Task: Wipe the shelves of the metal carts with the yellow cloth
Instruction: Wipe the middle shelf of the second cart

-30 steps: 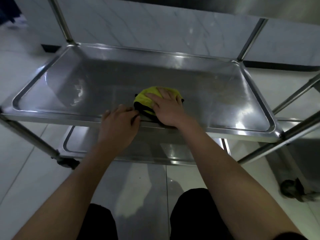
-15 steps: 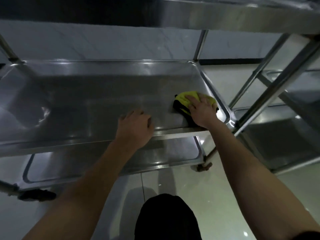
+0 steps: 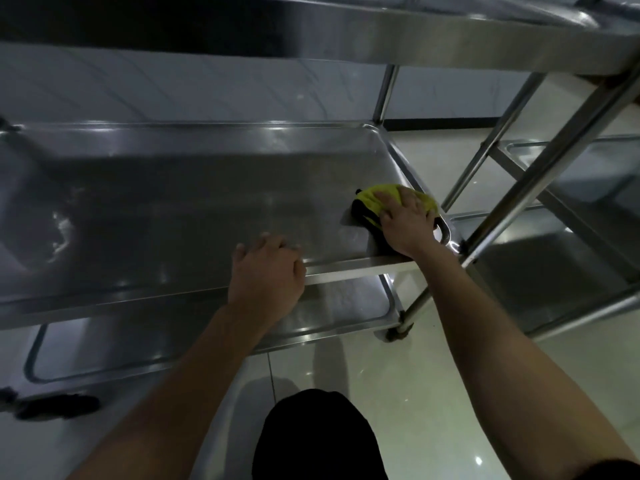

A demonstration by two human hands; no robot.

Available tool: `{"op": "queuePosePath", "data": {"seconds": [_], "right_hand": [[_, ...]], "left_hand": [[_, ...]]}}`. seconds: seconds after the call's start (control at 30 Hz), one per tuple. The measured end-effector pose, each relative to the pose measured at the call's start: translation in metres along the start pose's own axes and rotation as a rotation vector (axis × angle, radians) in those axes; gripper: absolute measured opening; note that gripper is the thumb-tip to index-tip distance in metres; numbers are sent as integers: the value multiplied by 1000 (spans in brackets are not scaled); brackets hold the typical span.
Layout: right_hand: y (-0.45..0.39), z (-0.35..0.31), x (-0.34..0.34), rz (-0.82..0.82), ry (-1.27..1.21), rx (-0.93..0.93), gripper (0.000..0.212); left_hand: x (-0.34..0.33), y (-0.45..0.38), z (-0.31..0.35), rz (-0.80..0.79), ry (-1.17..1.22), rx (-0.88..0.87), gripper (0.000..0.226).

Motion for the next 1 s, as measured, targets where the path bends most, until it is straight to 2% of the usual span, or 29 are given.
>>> {"op": "queuePosePath", "data": {"seconds": [0.13, 0.23, 0.37, 0.47, 0.77, 0.9, 1.0], "right_hand": [[4, -30, -9, -23, -29, 38, 50], [5, -41, -13, -40, -33, 51, 49], [-5, -74, -24, -82, -20, 103, 49], [-16, -120, -39, -126, -18, 186, 49], [-32, -284, -82, -351, -234, 462, 56], [-35, -288, -83, -303, -209, 506, 52], [-34, -277, -83, -252, -157, 529, 50]], "left_hand": [[4, 0, 0, -61, -13, -44, 32], [17, -6, -16, -101, 28, -11, 31], [40, -16, -68, 18, -55, 116, 31], [44, -16, -106, 37, -55, 207, 28], [34, -4, -130, 78, -27, 149, 31], [38, -2, -130, 85, -28, 148, 33], [40, -3, -126, 19, -36, 190, 34]]}}
Point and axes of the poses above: each hand's wrist, its own y-axis away from the middle knuckle, its own x-axis out of the back of the hand, z = x × y, the point moved 7 cm from there along -y, towards the middle knuckle, and after that the axes turned 9 degrees about x, right-handed, at the moved point
